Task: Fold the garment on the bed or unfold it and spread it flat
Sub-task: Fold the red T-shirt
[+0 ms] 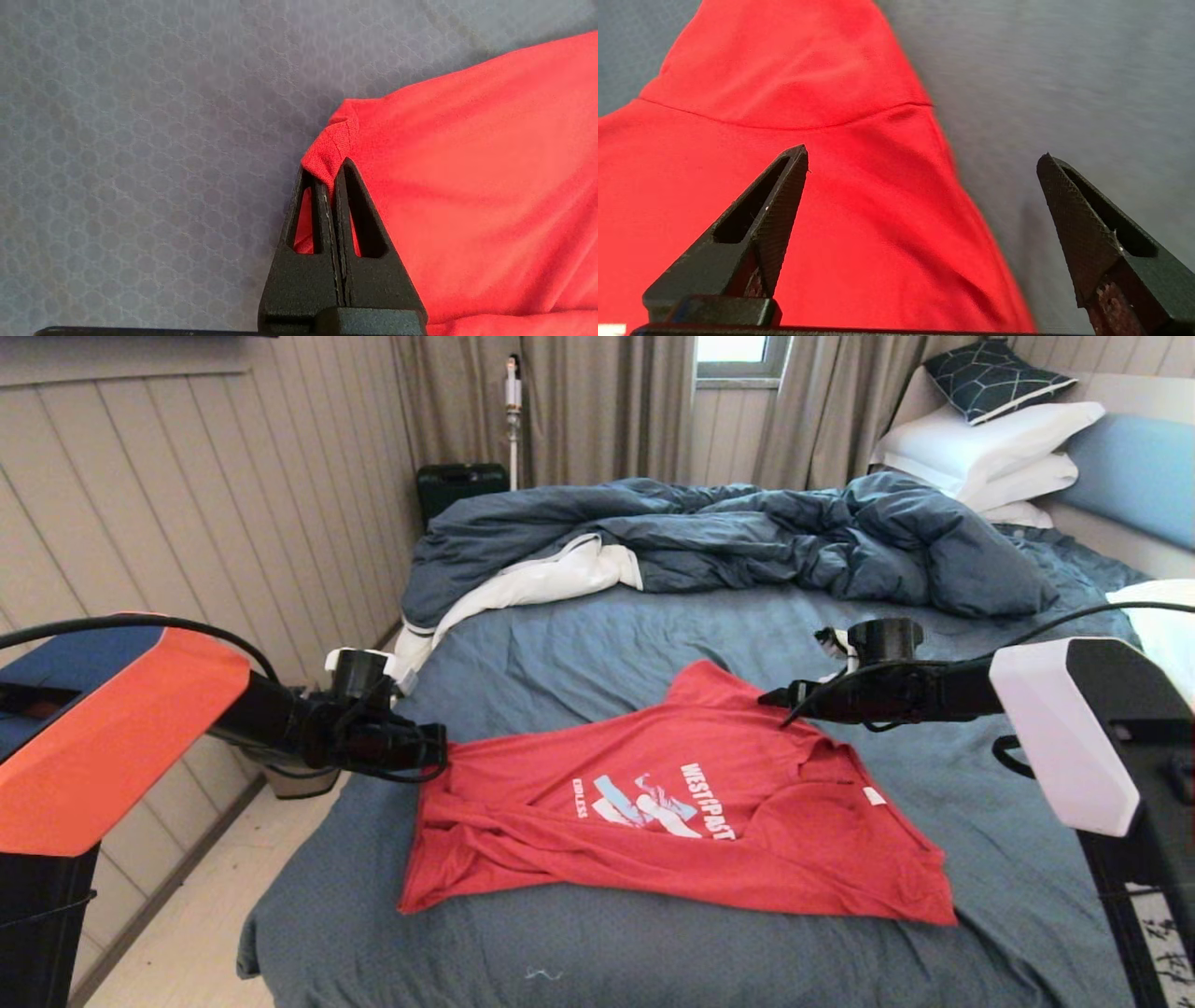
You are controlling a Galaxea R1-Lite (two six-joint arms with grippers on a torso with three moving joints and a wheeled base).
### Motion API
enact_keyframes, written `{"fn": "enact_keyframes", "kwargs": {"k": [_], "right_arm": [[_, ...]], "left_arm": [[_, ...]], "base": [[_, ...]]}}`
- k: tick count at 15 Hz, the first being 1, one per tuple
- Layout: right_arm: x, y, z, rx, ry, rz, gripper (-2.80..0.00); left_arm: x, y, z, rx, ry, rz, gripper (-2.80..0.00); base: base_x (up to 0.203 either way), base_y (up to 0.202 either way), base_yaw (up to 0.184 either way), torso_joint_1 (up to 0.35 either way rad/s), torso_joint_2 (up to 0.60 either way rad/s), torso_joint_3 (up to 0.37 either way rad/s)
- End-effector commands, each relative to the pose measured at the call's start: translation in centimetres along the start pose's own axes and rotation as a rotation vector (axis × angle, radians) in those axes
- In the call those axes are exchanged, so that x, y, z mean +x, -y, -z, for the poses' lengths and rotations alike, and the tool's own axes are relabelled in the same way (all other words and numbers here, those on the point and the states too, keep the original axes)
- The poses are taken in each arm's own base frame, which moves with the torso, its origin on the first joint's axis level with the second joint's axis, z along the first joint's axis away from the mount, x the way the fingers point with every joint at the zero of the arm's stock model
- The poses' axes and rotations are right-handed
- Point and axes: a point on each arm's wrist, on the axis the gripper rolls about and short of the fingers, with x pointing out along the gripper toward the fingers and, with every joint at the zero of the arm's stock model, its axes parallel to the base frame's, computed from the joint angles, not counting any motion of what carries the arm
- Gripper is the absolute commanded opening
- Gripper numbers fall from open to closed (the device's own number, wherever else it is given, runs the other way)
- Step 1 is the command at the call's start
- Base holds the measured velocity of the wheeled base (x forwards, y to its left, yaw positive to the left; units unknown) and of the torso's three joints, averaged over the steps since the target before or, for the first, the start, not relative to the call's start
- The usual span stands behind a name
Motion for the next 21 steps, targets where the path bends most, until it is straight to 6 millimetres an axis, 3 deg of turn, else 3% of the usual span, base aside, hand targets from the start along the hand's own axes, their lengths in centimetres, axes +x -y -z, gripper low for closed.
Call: {"fn": "enact_keyframes", "kwargs": {"k": [1, 9, 10, 11, 21], "right_arm": [[1.3, -0.6, 1.0, -0.008, -0.003, -0.016, 0.00], [1.8, -0.4, 1.0, -0.021, 0.031, 0.015, 0.00], [1.8, -0.5, 1.0, -0.022, 0.030, 0.014, -2.48], [1.8, -0.5, 1.0, -0.025, 0.031, 0.012, -2.80], [0.4, -1.1, -0.7, -0.034, 0.075, 0.008, -2.80]], "left_arm": [[0.1, 0.0, 0.1, -0.001, 0.004, -0.002, -2.80], [0.3, 0.0, 0.2, 0.005, 0.007, -0.002, -2.80], [0.3, 0.0, 0.2, 0.005, 0.007, -0.002, -2.80], [0.4, 0.0, 0.2, 0.006, 0.008, -0.002, -2.80], [-0.7, 0.6, -1.3, 0.024, 0.085, 0.009, -2.80]], "base": [[0.000, 0.000, 0.000, 0.000, 0.00, 0.000], [0.000, 0.000, 0.000, 0.000, 0.00, 0.000], [0.000, 0.000, 0.000, 0.000, 0.00, 0.000], [0.000, 0.000, 0.000, 0.000, 0.00, 0.000], [0.000, 0.000, 0.000, 0.000, 0.00, 0.000]]}}
